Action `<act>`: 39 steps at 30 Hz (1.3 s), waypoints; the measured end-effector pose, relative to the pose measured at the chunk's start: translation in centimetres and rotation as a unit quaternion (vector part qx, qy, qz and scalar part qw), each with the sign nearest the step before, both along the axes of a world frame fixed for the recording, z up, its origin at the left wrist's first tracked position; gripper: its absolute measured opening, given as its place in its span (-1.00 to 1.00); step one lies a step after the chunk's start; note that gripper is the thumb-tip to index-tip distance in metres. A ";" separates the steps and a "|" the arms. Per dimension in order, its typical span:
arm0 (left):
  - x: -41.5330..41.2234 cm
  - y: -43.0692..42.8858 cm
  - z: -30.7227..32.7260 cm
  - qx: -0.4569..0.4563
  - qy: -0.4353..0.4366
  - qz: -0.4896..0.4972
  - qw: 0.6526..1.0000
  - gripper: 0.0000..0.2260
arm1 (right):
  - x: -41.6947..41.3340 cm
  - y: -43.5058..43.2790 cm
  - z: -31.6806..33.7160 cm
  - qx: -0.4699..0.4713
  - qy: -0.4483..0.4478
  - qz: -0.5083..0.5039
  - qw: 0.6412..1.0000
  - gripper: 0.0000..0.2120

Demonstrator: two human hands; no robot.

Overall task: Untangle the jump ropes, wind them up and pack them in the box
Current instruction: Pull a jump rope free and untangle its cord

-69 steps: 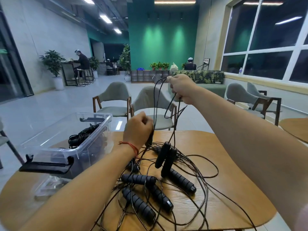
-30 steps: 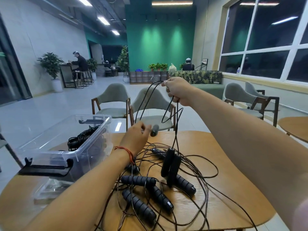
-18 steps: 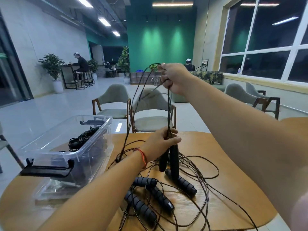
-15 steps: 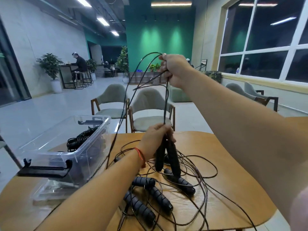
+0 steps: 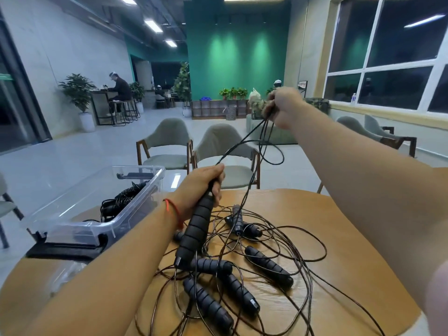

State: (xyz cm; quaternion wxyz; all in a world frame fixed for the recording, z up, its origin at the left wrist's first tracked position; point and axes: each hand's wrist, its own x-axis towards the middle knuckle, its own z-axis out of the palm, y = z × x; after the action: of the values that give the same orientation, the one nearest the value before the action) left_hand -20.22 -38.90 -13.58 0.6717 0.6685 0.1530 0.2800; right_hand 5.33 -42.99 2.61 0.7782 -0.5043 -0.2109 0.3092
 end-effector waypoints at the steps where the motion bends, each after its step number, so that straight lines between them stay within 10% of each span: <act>1: -0.4 0.8 -0.1 -0.039 -0.019 0.032 0.999 -0.73 | 0.7 0.1 0.1 -0.007 -0.008 -0.005 1.000 -0.72; 6: -0.9 5.3 0.4 -0.210 -0.154 0.238 0.936 -0.75 | 3.0 3.1 -1.7 -0.013 -0.036 0.004 0.999 -0.64; 15: -3.6 13.1 3.2 -0.218 -0.267 0.529 0.776 -0.80 | 11.2 5.6 -5.5 -0.051 0.006 -0.110 0.993 -0.73; 23: 0.7 12.0 -0.4 -0.203 -0.080 0.339 0.915 -0.79 | 9.1 9.5 -11.9 -0.252 -0.138 0.123 0.950 -0.93; 26: 1.5 12.0 -2.5 -0.226 0.000 0.237 0.945 -0.84 | 9.2 10.4 -13.6 -0.349 -0.225 0.193 0.889 -0.60; 33: 2.1 13.4 -5.3 -0.282 -0.077 0.316 0.902 -0.86 | 9.1 10.9 -17.2 -0.336 -0.379 0.052 0.861 -0.34; 39: 3.1 12.7 -6.5 -0.243 -0.130 0.405 0.872 -0.88 | 7.8 11.5 -23.0 -0.378 -0.416 0.120 0.819 -0.75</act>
State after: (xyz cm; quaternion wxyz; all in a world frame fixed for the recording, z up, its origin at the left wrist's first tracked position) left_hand -17.11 -26.17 -20.09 0.6549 0.3211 0.3852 0.5654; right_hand 13.12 -31.48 -20.34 0.3218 -0.8101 -0.4396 0.2166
